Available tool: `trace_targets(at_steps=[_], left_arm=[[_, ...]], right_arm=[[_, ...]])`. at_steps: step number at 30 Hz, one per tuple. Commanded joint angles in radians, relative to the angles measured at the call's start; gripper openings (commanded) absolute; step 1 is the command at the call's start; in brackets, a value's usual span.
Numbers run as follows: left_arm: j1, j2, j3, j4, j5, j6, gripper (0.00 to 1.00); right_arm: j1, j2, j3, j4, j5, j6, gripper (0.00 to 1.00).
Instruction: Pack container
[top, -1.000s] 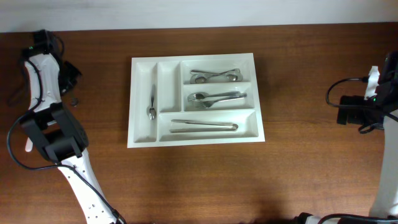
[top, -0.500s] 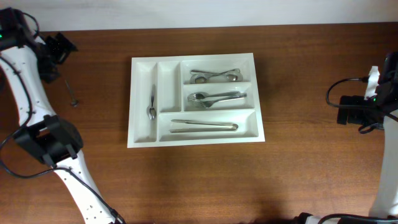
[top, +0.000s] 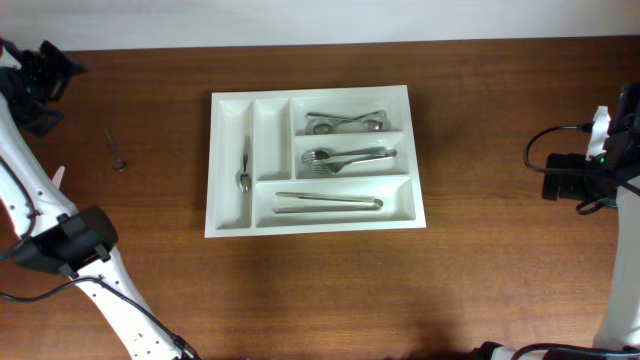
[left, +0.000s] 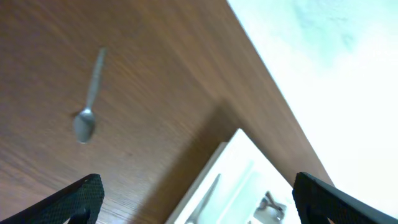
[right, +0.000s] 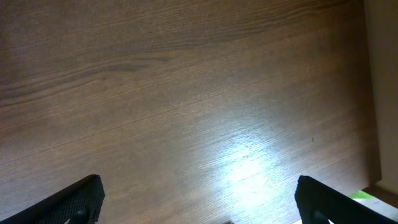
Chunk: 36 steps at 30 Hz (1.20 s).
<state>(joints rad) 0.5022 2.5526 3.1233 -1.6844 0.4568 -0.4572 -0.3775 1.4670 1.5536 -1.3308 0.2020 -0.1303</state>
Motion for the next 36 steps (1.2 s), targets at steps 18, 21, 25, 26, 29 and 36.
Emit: trace_targets(at_steps=[18,21,25,26,29,36], left_arm=[[0.006,-0.420,-0.068,-0.003,-0.076,0.071,0.99],[0.006,-0.562,-0.180,-0.003,-0.100,0.071,0.99],[0.001,-0.764,-0.389,-0.003,-0.227,0.058,0.99],[0.000,-0.807,-0.446,-0.003,-0.276,0.039,0.99],[0.000,-0.916,-0.640,0.011,-0.363,-0.028,0.99],[0.000,-1.019,-0.991,0.220,-0.368,-0.162,0.99]], right_arm=[[-0.005,-0.019,0.000,0.000,0.016,0.008,0.99],[-0.005,-0.019,0.000,0.000,0.016,0.008,0.99],[-0.005,-0.019,0.000,0.000,0.016,0.008,0.99],[-0.005,-0.019,0.000,0.000,0.016,0.008,0.99],[-0.005,-0.019,0.000,0.000,0.016,0.008,0.99],[-0.005,-0.019,0.000,0.000,0.016,0.008,0.99]])
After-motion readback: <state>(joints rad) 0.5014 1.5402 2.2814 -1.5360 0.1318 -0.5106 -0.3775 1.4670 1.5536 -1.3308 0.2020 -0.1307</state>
